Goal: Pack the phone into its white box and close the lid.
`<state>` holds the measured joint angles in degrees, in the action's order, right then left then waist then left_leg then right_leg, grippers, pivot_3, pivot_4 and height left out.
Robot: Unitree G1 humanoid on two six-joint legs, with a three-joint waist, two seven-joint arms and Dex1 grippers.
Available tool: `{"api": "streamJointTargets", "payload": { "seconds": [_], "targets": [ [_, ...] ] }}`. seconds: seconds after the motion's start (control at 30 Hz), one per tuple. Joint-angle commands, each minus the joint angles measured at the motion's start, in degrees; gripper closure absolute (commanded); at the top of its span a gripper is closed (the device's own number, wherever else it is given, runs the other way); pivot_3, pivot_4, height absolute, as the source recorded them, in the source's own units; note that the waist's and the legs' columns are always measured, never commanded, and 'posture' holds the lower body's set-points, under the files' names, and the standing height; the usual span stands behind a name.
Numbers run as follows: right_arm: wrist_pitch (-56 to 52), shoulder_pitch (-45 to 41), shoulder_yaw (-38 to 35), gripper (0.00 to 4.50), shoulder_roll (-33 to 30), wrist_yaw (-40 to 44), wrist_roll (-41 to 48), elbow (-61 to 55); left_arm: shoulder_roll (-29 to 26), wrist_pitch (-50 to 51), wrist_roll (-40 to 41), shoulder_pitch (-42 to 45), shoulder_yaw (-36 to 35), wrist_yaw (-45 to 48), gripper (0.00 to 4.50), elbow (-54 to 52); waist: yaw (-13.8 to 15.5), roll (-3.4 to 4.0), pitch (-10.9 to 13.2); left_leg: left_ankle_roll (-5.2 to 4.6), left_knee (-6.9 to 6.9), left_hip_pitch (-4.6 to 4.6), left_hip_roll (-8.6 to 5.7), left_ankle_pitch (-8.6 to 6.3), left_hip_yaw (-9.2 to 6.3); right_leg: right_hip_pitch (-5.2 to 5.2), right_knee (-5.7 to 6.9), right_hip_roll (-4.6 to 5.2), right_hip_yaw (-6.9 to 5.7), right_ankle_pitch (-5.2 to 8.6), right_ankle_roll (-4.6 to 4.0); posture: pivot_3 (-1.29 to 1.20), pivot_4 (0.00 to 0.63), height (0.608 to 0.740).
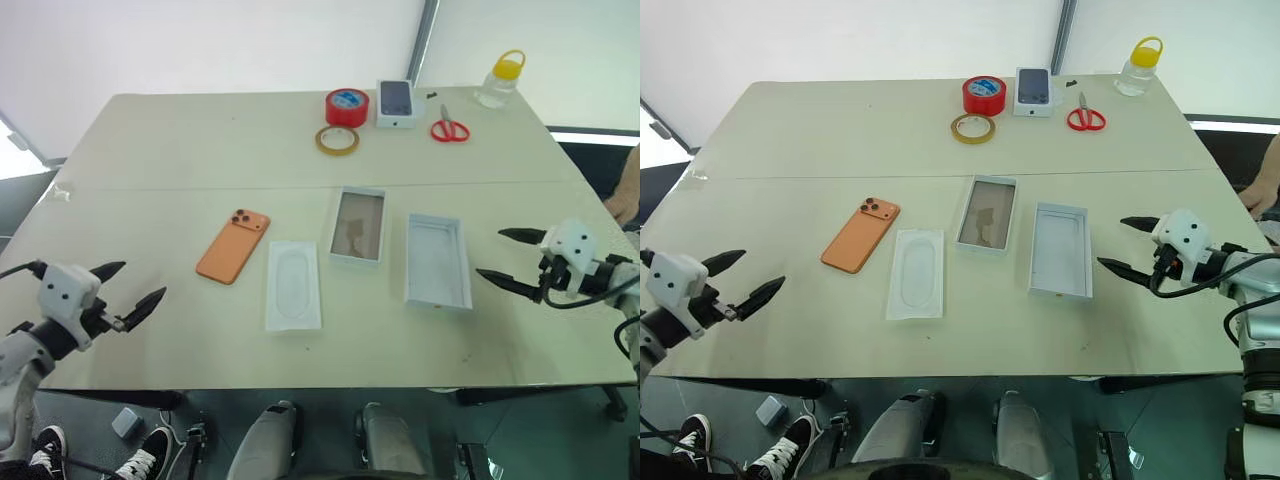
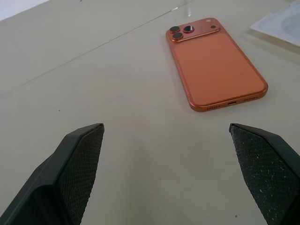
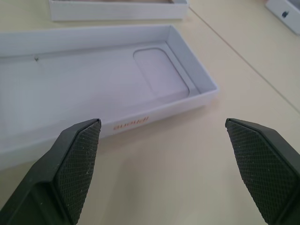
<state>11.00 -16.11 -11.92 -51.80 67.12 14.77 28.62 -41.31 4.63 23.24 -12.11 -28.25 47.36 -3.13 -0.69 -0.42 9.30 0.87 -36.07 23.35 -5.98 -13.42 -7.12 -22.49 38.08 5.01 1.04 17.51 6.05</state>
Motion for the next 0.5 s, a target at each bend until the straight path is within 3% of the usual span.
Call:
{"api": "streamJointTargets", "payload": {
  "seconds": [0.03,0.5],
  "targets": [
    [1.51,-0.17,-2.07,0.06,-1.85,0.37,0.47,0.99,-0.17,-0.53,1.46,-0.48,-2.55,0.28,0.00,-1.54,-0.04,0.00,0.00,0.00,0.00,0.00,0.00,0.00,0.00,0.00,0.00,0.00,0.00,0.00,0.00,0.00,0.150,0.740],
    [1.27,-1.20,-1.06,0.06,-1.08,-0.01,0.58,-0.06,-1.35,1.52,0.78,0.31,-0.85,0.27,0.00,-3.23,-0.01,0.01,0.01,0.00,0.00,0.00,0.00,0.00,0.00,0.00,0.00,0.00,0.00,0.00,0.00,0.00,0.150,0.740]
  ]
}}
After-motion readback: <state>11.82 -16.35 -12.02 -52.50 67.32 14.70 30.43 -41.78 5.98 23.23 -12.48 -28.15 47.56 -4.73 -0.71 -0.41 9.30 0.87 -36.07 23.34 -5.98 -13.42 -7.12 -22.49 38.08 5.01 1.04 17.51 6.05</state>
